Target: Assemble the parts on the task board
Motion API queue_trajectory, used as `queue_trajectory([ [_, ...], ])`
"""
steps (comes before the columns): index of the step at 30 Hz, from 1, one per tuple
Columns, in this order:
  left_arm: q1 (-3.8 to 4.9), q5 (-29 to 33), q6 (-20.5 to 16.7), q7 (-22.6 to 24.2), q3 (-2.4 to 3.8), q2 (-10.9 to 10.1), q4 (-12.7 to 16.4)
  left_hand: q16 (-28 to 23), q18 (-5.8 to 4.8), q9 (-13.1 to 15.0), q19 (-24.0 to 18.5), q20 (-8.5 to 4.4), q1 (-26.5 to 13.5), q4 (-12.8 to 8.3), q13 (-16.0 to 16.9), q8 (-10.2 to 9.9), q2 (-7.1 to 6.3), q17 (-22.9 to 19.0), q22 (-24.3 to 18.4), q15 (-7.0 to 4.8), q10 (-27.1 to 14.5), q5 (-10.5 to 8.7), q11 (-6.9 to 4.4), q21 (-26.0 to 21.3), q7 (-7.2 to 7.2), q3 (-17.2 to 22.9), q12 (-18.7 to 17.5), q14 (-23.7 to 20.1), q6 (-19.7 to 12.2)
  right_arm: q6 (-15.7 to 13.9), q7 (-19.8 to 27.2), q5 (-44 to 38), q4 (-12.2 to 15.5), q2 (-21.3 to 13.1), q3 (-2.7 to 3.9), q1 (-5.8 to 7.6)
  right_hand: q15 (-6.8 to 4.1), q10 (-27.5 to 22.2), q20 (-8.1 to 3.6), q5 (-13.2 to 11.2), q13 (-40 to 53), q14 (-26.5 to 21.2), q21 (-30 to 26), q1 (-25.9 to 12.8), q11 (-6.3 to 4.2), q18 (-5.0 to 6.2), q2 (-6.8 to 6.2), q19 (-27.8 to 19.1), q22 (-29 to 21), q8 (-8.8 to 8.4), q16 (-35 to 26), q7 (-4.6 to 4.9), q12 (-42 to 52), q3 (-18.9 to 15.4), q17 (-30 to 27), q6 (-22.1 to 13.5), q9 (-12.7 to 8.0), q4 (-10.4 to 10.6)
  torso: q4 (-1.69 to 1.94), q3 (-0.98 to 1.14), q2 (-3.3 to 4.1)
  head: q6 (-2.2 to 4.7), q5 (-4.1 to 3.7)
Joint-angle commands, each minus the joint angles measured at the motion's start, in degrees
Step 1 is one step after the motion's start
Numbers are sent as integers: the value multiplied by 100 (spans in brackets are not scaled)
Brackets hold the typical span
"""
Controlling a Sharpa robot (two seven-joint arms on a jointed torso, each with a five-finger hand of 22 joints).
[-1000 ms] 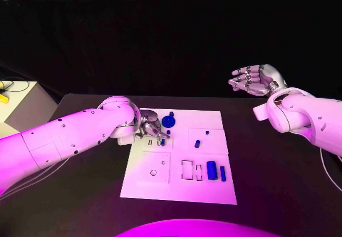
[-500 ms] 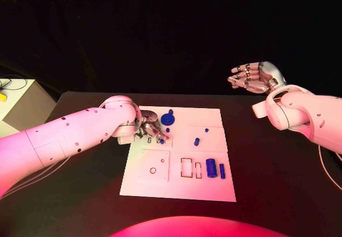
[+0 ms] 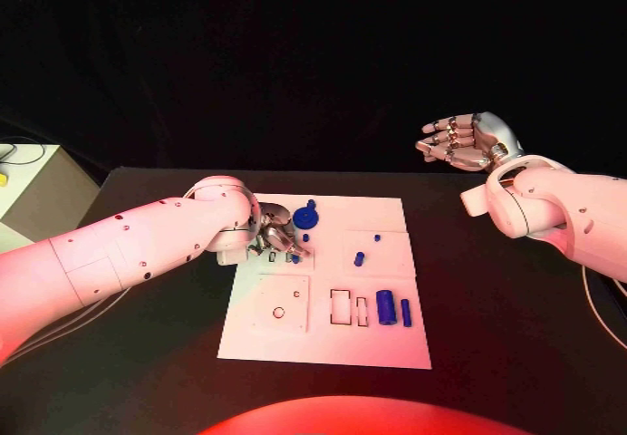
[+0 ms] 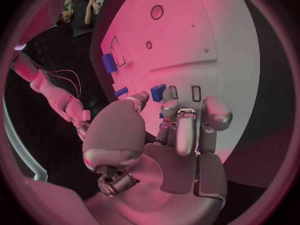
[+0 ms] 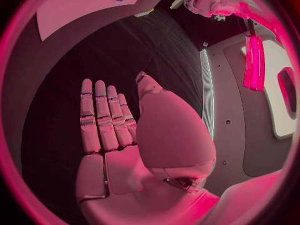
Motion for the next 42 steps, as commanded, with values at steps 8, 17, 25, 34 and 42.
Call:
queue_trajectory([
  [8, 7, 253, -9, 13, -2, -2, 28, -40, -30, 179, -71, 18, 581, -42, 15, -13, 159, 738, -36, -27, -56, 23, -9, -42, -33, 431, -10, 296, -70, 86, -30, -73, -29, 33, 2, -12, 20, 30, 17, 15, -13, 12, -11, 41, 0, 77, 4, -34, -15, -27, -42, 199, -28, 37, -15, 36, -9, -7, -9, 5, 7, -5, 18],
  [17, 3, 316, -7, 30, 1, -22, 117, -43, -23, 419, -109, 1, 1075, -327, -18, -22, -61, 752, -61, -57, -75, 13, -46, -62, -72, 1607, -46, 294, -96, 112, -43, -121, -72, 76, -2, -53, 25, 51, 22, 43, -37, 19, -10, 57, 7, 78, 11, -38, -50, -40, -59, 210, -49, 52, -52, 42, -13, -15, -12, 4, 20, -17, 16],
  [25, 1, 461, -32, 41, 2, -55, 129, -40, -26, 632, -113, 12, 894, -784, -24, 3, -241, 775, -41, -47, -19, 22, -32, -54, -45, 2714, -78, 301, -143, 111, -36, -127, -88, 95, -4, -78, 25, 51, 22, 43, -37, 19, -10, 57, 7, 78, 11, -38, -50, -40, -59, 210, -49, 52, -52, 42, -13, -15, -4, 2, 13, -29, 30],
  [34, 0, 739, -289, 81, 10, -189, 224, -10, -38, 756, -60, 13, 690, -1048, 23, 59, -311, 839, 50, -50, 81, 44, -34, -5, -41, 3131, -53, 335, -111, 106, -28, -128, -87, 82, -4, -92, 25, 56, 23, 49, -42, 22, -10, 59, 7, 77, 11, -39, -58, -42, -62, 210, -53, 54, -59, 45, -13, -16, -4, 6, 11, -18, 38],
  [42, -13, 890, -576, 101, 12, -386, 361, 50, -57, 870, 22, -22, 369, -1309, 167, 121, -417, 961, 173, -87, 289, 300, -77, 62, -81, 3472, 12, 400, 5, 100, -26, -128, -77, 55, -5, -99, 26, 60, 23, 51, -45, 23, -10, 58, 8, 78, 11, -40, -64, -44, -65, 210, -57, 55, -66, 47, -14, -15, 7, 5, 12, -22, 60],
])
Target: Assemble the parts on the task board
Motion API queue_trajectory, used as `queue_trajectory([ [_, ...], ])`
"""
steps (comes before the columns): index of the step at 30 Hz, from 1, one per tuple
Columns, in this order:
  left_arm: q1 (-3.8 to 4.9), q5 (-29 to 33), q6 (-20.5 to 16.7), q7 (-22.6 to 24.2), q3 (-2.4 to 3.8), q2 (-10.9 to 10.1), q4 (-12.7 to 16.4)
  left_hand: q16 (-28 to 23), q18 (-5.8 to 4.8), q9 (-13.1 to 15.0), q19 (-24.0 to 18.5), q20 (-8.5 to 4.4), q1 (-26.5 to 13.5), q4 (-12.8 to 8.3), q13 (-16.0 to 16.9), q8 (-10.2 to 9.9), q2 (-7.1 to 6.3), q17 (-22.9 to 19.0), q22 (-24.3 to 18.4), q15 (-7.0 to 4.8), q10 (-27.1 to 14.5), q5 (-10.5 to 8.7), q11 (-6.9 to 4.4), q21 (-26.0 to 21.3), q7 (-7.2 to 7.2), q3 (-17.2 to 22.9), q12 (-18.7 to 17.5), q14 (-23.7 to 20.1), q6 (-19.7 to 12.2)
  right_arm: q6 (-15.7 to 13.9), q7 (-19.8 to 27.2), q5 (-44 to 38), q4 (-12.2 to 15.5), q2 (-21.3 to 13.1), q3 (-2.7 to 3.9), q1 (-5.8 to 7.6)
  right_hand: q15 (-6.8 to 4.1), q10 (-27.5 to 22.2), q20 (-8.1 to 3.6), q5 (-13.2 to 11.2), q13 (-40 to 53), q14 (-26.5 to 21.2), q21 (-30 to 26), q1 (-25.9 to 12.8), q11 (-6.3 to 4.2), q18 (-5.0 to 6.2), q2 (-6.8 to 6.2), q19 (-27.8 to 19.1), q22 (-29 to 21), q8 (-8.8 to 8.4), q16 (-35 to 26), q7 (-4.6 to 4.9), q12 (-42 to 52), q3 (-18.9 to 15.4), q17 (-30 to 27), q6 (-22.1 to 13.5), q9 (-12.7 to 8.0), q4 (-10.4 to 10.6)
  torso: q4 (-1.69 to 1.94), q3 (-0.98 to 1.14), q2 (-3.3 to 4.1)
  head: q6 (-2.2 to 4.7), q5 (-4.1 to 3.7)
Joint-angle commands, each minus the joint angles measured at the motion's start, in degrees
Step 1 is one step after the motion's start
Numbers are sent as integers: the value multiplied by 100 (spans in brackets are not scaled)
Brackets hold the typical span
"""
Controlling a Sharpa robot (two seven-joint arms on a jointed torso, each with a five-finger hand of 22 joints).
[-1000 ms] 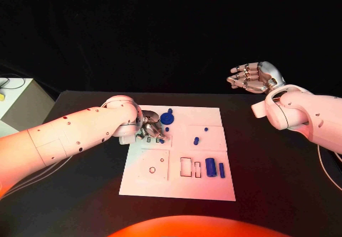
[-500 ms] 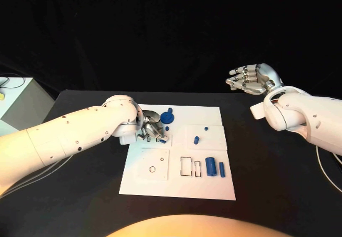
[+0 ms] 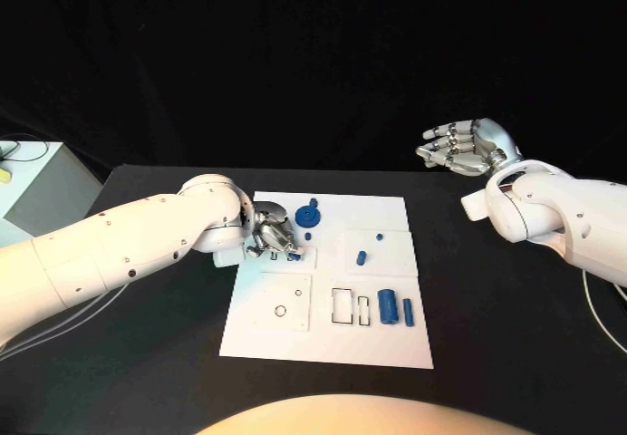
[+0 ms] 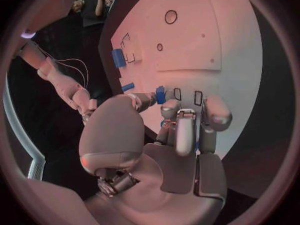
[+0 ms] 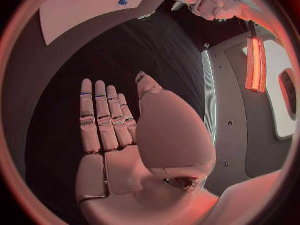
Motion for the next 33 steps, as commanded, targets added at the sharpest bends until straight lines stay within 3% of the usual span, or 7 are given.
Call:
queue_trajectory([
  [1, -11, 213, -375, 86, 4, -71, 88, 36, -64, 191, 75, -23, -187, -1139, 146, 60, -60, 983, 63, -57, 157, 317, -21, 54, -40, 1161, 91, 410, 124, 70, 44, -55, 12, -12, 2, -5, 26, 44, 2, 29, -9, 23, -10, 58, -9, 79, 11, -19, -5, -22, -20, 214, -34, 39, -5, 50, -7, 1, 5, 0, 1, -2, 15],
  [4, -21, 166, -555, 102, 5, -133, 149, 88, -88, 237, 158, -55, -318, -1242, 296, 90, -130, 1091, 199, -94, 305, 710, -58, 120, -79, 1205, 159, 460, 215, 65, 46, -55, 17, -23, 2, -7, 27, 46, 3, 30, -12, 23, -11, 56, -8, 79, 10, -21, -10, -23, -23, 215, -37, 39, -10, 52, -7, 3, 5, -2, 3, 0, 30],
  [7, -31, 101, -683, 112, 5, -200, 209, 115, -105, 255, 214, -74, -379, -1287, 363, 93, -160, 1148, 292, -114, 380, 838, -80, 164, -102, 1226, 184, 485, 266, 56, 52, -55, 23, -34, 2, -7, 27, 46, 3, 30, -12, 23, -11, 56, -8, 79, 10, -21, -10, -23, -23, 215, -37, 39, -10, 52, -7, 3, 1, 4, 4, -5, 44],
  [17, -107, -306, -1052, 121, 4, -319, 411, 144, -118, 265, 262, -98, -427, -1333, 456, 92, -195, 1209, 368, -141, 482, 942, -110, 202, -133, 1260, 218, 512, 343, 52, 68, -53, 23, -49, 1, -9, 27, 46, 3, 30, -12, 23, -11, 56, -8, 79, 10, -21, -10, -23, -23, 215, -37, 39, -10, 52, -7, 3, 4, 16, 1, -27, 104],
  [22, -203, -522, -1167, 112, 4, -316, 472, 152, -114, 266, 259, -110, -428, -1365, 476, 87, -198, 1225, 350, -153, 510, 966, -123, 196, -144, 1302, 221, 519, 373, 53, 65, -48, 26, -56, 1, -22, 30, 53, 6, 36, -22, 23, -11, 31, -6, 78, 9, -25, -33, -31, -35, 217, -53, 33, -34, 57, -10, 18, 15, 5, -6, -40, 127],
  [26, -257, -674, -1252, 112, 3, -307, 485, 153, -113, 266, 257, -112, -430, -1371, 469, 86, -200, 1227, 344, -155, 510, 972, -125, 194, -146, 1309, 217, 520, 379, 45, 72, -46, 38, -56, 0, -29, 31, 57, 8, 38, -25, 24, -10, 18, -5, 78, 11, -27, -43, -33, -40, 217, -60, 31, -44, 60, -11, 25, 22, 26, -10, -55, 133],
  [33, -320, -1063, -1371, 112, 3, -261, 486, 162, -115, 267, 266, -120, -435, -1394, 487, 83, -213, 1247, 355, -163, 532, 989, -132, 200, -152, 1335, 220, 528, 400, 21, 97, -45, 45, -59, 0, -33, 29, 71, 8, 54, -28, 37, -6, 4, -8, 81, 14, -21, -59, -34, -43, 214, -68, 30, -62, 73, -11, 32, 17, 27, -12, -80, 163],
])
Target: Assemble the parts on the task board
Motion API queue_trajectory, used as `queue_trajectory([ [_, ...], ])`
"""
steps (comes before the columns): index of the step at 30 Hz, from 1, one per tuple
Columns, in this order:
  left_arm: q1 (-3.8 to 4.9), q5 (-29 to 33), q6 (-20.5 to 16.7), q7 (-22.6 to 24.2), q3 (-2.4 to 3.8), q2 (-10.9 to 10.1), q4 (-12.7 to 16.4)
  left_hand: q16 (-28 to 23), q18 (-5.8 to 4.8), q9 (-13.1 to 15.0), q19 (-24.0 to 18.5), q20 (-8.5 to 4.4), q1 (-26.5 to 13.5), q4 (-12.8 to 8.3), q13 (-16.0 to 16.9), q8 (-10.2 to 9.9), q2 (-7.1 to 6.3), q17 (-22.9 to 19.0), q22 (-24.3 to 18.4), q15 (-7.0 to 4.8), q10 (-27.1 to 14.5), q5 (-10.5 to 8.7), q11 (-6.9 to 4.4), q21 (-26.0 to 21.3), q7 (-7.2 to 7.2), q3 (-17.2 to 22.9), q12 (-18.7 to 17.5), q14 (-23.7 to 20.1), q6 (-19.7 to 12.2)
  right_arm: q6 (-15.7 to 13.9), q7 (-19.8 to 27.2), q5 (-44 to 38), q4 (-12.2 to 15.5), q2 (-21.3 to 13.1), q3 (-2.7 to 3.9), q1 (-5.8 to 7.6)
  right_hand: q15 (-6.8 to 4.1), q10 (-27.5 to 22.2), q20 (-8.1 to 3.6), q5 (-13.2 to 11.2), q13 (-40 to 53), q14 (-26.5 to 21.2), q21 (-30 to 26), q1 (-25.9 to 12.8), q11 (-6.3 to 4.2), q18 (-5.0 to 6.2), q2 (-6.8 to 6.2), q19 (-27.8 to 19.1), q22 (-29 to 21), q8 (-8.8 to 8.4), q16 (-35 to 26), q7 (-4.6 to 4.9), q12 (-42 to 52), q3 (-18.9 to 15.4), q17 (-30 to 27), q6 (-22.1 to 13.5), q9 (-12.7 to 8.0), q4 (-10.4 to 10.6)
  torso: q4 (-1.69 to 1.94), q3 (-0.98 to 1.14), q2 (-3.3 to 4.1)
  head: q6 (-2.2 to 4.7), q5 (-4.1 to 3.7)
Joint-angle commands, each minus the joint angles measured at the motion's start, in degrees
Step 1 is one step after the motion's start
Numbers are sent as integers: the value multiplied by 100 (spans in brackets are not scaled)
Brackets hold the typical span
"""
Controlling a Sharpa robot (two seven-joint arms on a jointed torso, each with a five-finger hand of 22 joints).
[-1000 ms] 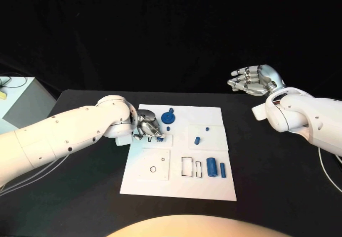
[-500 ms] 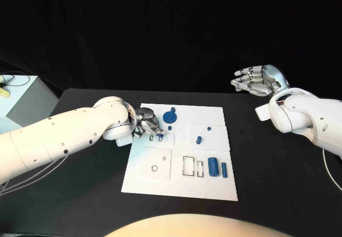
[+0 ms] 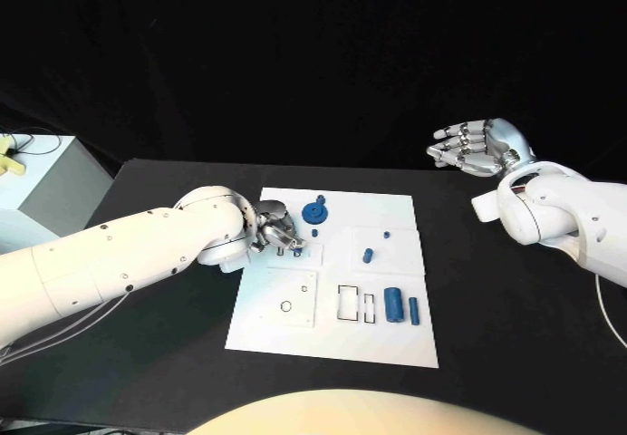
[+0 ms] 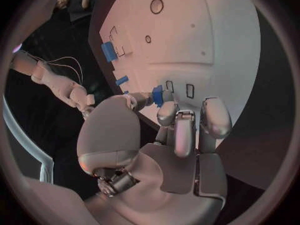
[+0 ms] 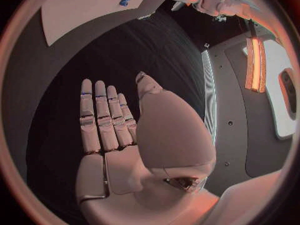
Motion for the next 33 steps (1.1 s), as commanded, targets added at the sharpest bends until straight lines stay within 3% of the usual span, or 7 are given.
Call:
queue_trajectory([
  [1, -29, -483, -213, 61, 3, 37, 19, 29, -24, 6, 21, -18, -44, -1376, 3, 24, -13, 1247, 5, -51, 29, 35, 3, 18, -41, 1351, 38, 519, 86, 21, 90, -40, 13, -2, 2, -3, 9, 35, 8, 31, -8, 17, -6, 4, -3, 81, 14, -22, -5, -35, -21, 210, -34, 15, -5, 35, -6, 16, -4, 5, -3, -16, 23],
  [13, -110, -851, -295, 57, 4, 105, 21, 32, -31, 6, 42, -25, -49, -1394, 37, 22, -22, 1255, 38, -58, 61, 44, -4, 33, -48, 1377, 49, 523, 111, -42, 81, -74, 25, -1, 2, -4, 0, 70, 3, 58, -10, 52, 6, -15, -12, 84, 8, 1, -31, -35, -19, 202, -45, 12, -33, 61, -5, 21, -3, -4, 5, -39, 50],
  [33, -128, -999, -127, 47, 4, 68, 66, 32, -39, 5, 73, -39, -68, -1428, 56, 10, -49, 1257, 79, -71, 103, 100, -19, 54, -61, 1435, 49, 525, 164, -37, 71, -82, 34, 2, 2, -4, -5, 102, -2, 141, -13, 83, 8, -55, -17, 83, -17, 22, -76, -48, -32, 196, -74, -7, -84, 81, -9, 27, 0, -3, 5, -118, 58],
])
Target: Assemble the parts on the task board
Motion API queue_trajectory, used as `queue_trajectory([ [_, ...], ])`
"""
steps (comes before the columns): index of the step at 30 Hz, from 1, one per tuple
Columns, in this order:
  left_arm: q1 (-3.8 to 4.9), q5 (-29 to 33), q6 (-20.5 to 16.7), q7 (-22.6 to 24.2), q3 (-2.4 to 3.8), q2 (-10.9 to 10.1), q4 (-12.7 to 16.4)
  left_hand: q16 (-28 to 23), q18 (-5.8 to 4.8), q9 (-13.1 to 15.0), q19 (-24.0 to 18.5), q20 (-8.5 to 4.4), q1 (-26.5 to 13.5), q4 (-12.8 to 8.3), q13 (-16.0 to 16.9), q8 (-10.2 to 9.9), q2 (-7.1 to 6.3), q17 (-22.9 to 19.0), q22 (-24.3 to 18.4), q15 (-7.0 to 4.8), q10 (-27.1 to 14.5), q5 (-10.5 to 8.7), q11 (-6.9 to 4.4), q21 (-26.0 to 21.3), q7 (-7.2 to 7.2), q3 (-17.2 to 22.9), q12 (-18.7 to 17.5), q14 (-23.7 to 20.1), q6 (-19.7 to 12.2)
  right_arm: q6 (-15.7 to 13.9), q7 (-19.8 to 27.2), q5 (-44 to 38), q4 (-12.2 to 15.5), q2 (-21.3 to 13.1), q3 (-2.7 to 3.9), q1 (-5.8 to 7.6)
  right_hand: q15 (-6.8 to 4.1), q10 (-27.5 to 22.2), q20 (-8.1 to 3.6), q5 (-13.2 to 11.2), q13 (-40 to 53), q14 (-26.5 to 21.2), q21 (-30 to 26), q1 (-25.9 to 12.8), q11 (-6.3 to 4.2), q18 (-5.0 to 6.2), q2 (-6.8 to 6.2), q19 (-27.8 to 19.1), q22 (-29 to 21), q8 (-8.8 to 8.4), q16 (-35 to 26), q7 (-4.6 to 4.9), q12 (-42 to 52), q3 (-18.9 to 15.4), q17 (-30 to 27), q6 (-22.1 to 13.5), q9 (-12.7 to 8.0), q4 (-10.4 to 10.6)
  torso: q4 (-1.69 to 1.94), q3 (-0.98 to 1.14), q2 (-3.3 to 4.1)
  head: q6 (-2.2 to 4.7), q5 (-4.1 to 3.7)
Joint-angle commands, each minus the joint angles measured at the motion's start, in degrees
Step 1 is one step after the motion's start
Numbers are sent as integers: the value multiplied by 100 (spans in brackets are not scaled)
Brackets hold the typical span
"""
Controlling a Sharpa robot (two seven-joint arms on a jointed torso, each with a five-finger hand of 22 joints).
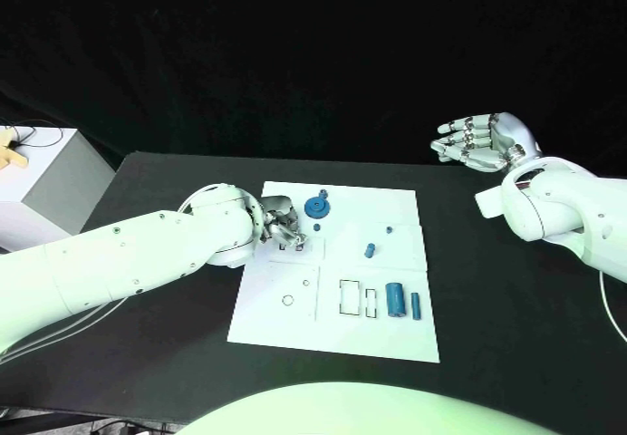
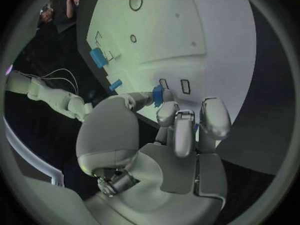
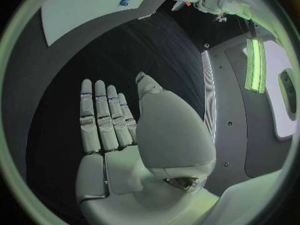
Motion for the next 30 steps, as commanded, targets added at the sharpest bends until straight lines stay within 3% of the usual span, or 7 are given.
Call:
queue_trajectory([
  [1, -3, -84, 82, 46, 3, -2, 17, 32, -39, 7, 32, 2, 22, -1166, -1, 16, 40, 1256, 5, -30, 39, 24, 1, 34, -41, 1173, 20, 524, 81, 9, 66, -56, 5, 4, 2, -2, -4, 41, -2, 31, -5, 41, 8, -55, 5, 82, -17, 22, -5, -25, -32, 193, -30, -7, -5, 43, -10, 26, 1, 3, -3, -17, 2],
  [7, -27, -117, 62, 48, 2, -9, 16, 35, -40, 7, 34, 1, 21, -1168, -4, 15, 39, 1262, 9, -31, 39, 27, 1, 35, -42, 1177, 17, 526, 84, 2, 69, -57, 7, 1, 2, -2, -4, 44, -2, 42, -5, 44, 8, -59, 4, 82, -17, 24, -9, -26, -33, 193, -33, -8, -10, 45, -10, 27, 2, -6, -3, -30, -15],
  [30, -67, -109, 175, 58, 2, 10, -3, 35, -44, 5, 44, -1, 12, -1165, -34, 7, 38, 1263, 28, -31, 28, 24, 1, 43, -42, 1188, -1, 527, 90, -44, 118, -57, 4, 7, 2, -5, -11, 72, -6, 80, -4, 70, 12, -71, -3, 84, -11, 39, -31, -27, -33, 185, -41, -5, -33, 66, -10, 29, 0, -1, -2, -63, -15],
])
